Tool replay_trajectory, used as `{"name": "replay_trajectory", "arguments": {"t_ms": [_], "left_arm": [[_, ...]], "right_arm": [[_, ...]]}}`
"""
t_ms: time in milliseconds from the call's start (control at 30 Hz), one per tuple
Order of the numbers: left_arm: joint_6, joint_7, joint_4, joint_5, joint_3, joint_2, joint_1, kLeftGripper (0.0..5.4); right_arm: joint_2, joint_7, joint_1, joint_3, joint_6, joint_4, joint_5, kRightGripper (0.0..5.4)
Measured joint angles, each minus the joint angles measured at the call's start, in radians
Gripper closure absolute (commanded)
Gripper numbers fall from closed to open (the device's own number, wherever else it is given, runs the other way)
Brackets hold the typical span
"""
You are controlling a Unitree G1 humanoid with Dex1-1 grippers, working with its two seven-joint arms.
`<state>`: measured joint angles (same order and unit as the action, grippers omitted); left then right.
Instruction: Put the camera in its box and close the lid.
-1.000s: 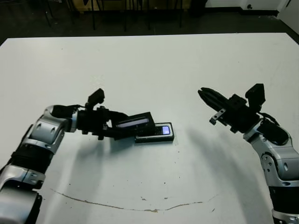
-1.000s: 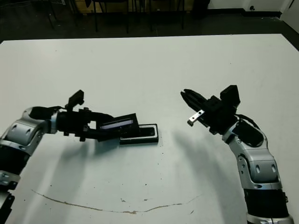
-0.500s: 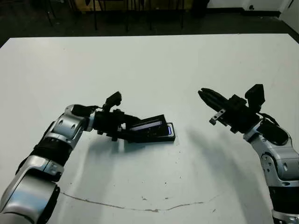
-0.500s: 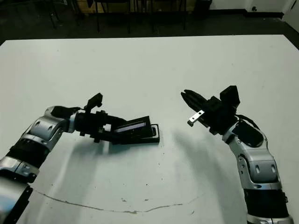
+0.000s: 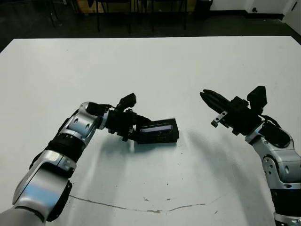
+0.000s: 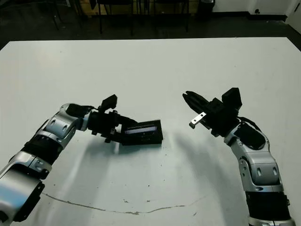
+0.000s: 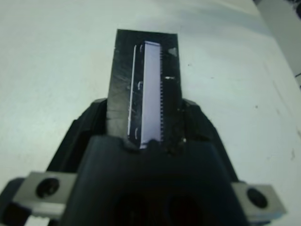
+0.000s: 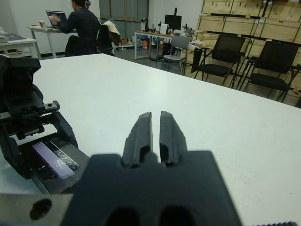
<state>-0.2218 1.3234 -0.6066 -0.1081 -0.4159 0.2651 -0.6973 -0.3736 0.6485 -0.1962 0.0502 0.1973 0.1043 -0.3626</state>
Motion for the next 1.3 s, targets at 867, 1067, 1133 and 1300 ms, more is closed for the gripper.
{"name": "replay_trajectory", "arguments": {"t_ms": [867,1067,1133,1300], "left_arm": [[-0.041,-0.202,0.278,0.148,-0.069,0.006,0.11,1.62],[-0.05,-0.215,0.287,0.105,-0.044,0.021,0.141,0.58],[-0.061,-0.216,0.295,0.097,-0.039,0.03,0.148,0.24],[-0.032,-0.223,0.303,0.084,-0.028,0.071,0.169,0.03]], "right_arm": [[0.012,0.008,0.004,-0.001,-0.013,-0.006,0.0,5.4],[0.012,0.009,0.009,0.0,-0.013,-0.002,-0.001,5.4],[0.012,0.013,0.009,0.0,-0.013,0.002,-0.005,5.4],[0.012,0.027,0.013,0.0,-0.013,0.01,-0.021,5.4]]}}
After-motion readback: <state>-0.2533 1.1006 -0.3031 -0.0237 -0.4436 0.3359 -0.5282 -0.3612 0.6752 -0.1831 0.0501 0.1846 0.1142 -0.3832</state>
